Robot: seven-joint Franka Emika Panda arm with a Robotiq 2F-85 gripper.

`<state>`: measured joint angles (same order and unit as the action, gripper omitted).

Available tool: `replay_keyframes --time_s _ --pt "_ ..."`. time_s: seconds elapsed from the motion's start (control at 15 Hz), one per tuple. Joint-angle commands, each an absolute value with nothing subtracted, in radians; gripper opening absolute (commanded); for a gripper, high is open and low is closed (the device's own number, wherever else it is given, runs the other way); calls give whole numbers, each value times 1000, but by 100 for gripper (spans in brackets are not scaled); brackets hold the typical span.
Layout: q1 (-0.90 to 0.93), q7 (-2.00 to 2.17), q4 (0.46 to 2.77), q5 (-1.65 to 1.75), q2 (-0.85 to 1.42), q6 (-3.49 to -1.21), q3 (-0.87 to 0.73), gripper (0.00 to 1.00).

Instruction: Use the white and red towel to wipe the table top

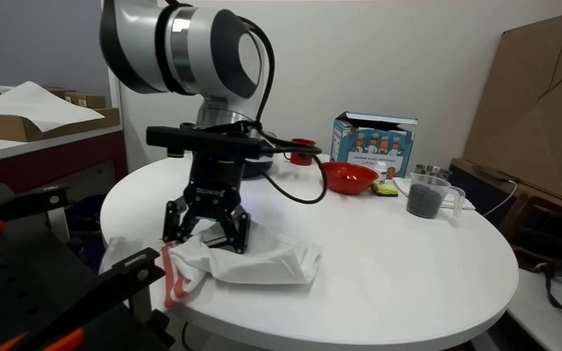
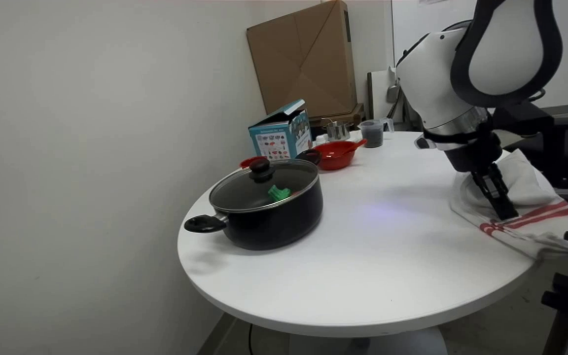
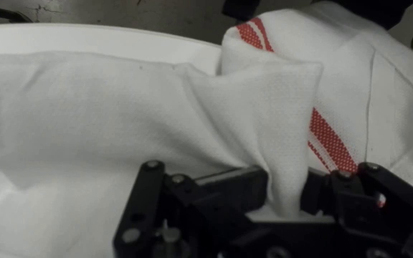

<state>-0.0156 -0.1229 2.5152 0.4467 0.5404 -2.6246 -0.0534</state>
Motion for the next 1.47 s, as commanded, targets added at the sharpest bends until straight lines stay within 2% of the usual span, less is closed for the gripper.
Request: replay_keyframes --time_s 0.0,0.27,1.0,1.4 --pt "12 -172 2562 363 493 -2601 40 0" --pt "7 -188 2511 285 494 -2585 80 0" --pt "-44 -118 2408 401 530 -2523 -232 0" --pt "-99 -66 2251 446 554 -2497 -350 0"
